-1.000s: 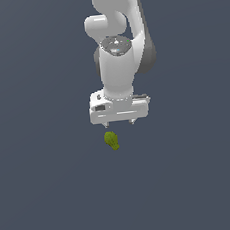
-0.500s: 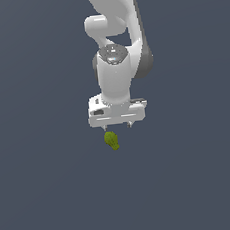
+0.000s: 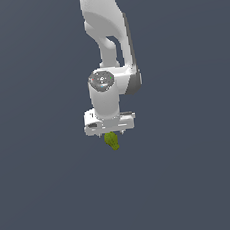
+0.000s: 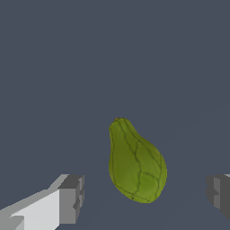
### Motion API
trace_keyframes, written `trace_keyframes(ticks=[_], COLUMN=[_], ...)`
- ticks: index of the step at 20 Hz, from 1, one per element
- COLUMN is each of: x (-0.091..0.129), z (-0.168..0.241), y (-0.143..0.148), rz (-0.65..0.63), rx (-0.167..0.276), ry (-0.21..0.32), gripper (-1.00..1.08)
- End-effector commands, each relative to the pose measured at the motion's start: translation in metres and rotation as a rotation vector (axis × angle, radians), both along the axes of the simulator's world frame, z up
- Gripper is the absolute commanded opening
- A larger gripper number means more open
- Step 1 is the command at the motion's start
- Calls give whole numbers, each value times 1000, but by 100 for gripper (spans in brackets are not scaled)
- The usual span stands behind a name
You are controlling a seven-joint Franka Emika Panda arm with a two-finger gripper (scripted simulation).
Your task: Pick up the object and move it to a goal position.
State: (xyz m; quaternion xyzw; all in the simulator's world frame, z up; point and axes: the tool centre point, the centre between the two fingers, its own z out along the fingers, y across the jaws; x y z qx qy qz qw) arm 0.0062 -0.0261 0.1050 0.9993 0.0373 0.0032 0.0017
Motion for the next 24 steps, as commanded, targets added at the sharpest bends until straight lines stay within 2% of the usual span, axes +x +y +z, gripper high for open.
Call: trace_keyframes(ticks=[1, 8, 17, 22, 23, 24], x=[-2, -3, -5, -4, -4, -4], z=[-10, -16, -57, -64, -64, -64], y=[-4, -5, -6, -6, -6, -6], rz=[2, 1, 2, 2, 2, 2], rx=[2, 3, 3, 3, 3, 3], ry=[4, 7, 7, 7, 7, 7], gripper=[100, 100, 100, 100, -100, -100])
